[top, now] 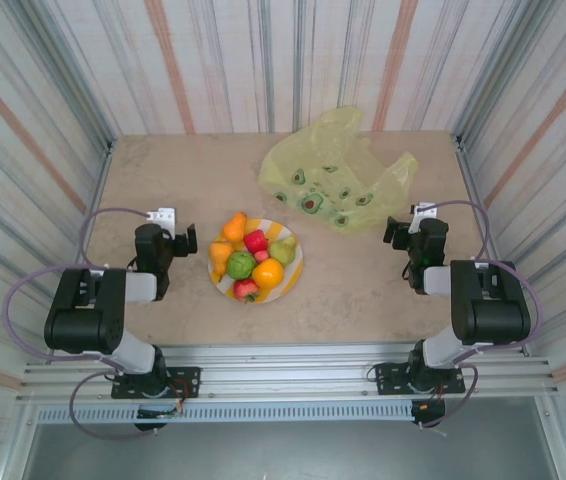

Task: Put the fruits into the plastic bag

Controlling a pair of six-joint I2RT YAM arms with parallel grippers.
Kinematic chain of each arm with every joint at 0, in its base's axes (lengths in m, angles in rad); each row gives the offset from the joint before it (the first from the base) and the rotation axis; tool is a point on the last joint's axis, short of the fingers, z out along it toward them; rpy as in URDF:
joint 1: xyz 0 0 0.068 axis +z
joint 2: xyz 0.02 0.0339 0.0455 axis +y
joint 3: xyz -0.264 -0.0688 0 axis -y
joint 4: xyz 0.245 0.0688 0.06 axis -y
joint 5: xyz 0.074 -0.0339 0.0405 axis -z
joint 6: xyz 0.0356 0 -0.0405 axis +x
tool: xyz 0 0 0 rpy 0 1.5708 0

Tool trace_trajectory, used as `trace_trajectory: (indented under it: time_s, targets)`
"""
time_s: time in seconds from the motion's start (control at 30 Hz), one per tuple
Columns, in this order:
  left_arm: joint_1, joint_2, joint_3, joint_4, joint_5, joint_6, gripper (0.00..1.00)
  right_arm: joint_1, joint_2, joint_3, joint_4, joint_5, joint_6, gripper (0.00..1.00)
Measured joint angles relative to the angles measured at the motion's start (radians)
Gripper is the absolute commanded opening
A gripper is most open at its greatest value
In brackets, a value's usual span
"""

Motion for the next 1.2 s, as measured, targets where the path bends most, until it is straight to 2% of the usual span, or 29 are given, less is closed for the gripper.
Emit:
trace_trajectory:
  time_s: [0.53, 0.63, 0.73, 0.9, 1.0, 1.1, 1.2]
  targets:
    - [0.000, -0.002, 0.001, -0.006, 0.000, 0.000, 0.99, -0.001, 0.000, 0.000, 0.000, -0.002, 0.000, 0.99]
    - [0.000, -0.043, 0.016, -0.077, -0.008, -0.001, 0.99, 0.006, -0.007, 0.000, -0.013, 0.034, 0.005, 0.99]
    - [0.000, -0.134, 0.029, -0.143, -0.055, -0.018, 0.99, 0.014, -0.073, 0.020, -0.132, 0.094, 0.031, 0.99]
    - [0.012, -0.317, 0.046, -0.275, -0.169, -0.122, 0.99, -0.023, -0.274, 0.084, -0.328, 0.192, 0.182, 0.99]
    - [0.014, -0.396, 0.071, -0.385, -0.196, -0.245, 0.99, -0.072, -0.377, 0.114, -0.433, 0.198, 0.307, 0.99]
    - [0.014, -0.428, 0.119, -0.491, -0.149, -0.370, 0.99, -0.068, -0.376, 0.183, -0.525, 0.159, 0.394, 0.99]
    - [0.002, -0.416, 0.179, -0.565, -0.062, -0.455, 0.99, -0.009, -0.299, 0.280, -0.612, 0.137, 0.441, 0.98]
